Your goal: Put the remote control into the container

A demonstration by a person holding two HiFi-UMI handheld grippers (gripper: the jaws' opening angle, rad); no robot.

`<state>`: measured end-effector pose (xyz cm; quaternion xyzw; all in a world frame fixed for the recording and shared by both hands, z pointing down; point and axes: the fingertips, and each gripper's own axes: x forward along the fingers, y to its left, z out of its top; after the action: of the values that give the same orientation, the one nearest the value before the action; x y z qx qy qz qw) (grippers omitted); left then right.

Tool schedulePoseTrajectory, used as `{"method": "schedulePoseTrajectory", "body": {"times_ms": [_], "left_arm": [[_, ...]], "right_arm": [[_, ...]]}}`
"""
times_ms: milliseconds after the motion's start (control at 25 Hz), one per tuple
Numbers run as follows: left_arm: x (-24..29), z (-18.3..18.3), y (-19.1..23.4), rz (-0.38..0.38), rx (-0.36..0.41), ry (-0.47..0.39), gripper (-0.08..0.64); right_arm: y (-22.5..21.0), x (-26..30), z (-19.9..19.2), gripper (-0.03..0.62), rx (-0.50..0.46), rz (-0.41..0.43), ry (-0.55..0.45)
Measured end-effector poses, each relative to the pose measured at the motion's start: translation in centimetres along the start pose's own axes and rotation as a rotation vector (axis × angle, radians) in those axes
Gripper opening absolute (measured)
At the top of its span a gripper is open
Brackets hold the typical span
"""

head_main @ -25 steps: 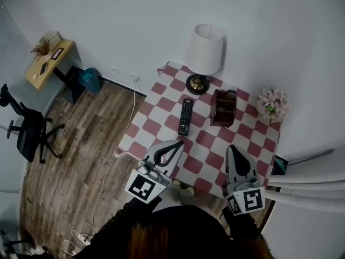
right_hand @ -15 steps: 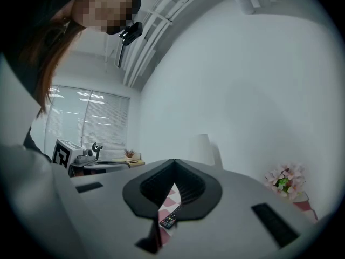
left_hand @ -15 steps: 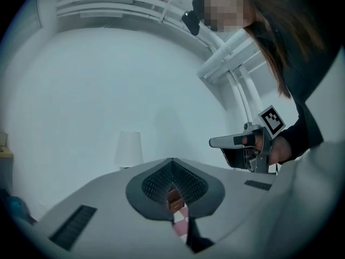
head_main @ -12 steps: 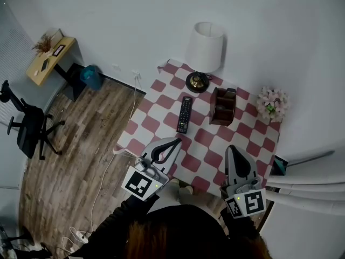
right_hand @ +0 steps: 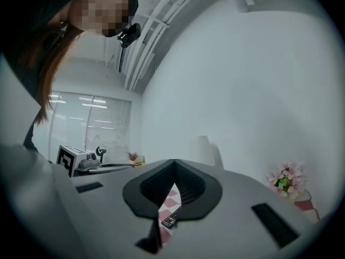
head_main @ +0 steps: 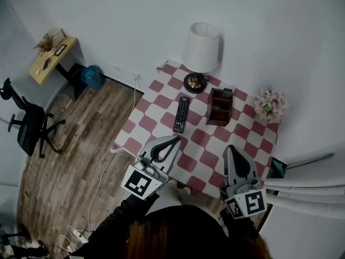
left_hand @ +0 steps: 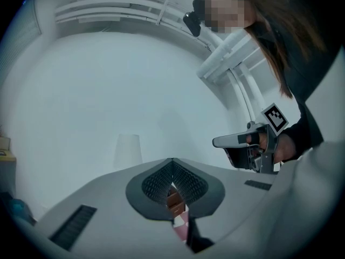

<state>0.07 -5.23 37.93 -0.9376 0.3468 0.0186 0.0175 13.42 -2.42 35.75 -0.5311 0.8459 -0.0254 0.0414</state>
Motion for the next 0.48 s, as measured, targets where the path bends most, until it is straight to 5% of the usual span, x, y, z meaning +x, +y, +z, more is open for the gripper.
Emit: {"method": "schedulePoseTrajectory", "body": {"times_ms": [480], "left_arm": [[-1.2, 0.1, 1.0, 0.044, 0.005, 0.003, 0.002]], "right_arm": [[0.2, 1.4, -0.9, 0.015, 0.056, 0.017, 0.008]]}}
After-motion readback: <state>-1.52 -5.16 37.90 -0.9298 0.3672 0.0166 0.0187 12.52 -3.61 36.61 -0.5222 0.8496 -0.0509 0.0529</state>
